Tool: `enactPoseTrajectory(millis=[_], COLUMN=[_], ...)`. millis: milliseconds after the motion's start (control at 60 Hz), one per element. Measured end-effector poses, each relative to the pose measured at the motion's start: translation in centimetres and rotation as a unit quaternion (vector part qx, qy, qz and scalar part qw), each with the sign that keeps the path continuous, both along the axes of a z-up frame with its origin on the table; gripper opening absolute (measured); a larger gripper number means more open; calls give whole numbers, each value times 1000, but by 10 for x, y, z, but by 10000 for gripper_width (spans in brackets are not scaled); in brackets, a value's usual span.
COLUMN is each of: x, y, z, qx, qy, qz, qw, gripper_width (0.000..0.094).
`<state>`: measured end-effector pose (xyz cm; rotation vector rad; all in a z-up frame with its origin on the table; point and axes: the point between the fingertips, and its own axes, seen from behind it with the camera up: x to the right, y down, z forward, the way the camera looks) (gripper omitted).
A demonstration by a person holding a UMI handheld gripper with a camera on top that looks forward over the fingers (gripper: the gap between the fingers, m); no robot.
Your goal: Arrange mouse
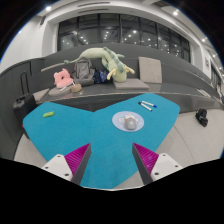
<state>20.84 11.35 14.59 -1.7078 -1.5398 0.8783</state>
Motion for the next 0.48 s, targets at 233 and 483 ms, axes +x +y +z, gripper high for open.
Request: enactPoseTrajectory(millis=[233, 483], x=[31, 23], y=[-40, -54], z=[-19, -26], qx=[-2, -3], qy=[4, 13], qz=[9, 22], qw=[1000, 1000], gripper_width=[850, 853])
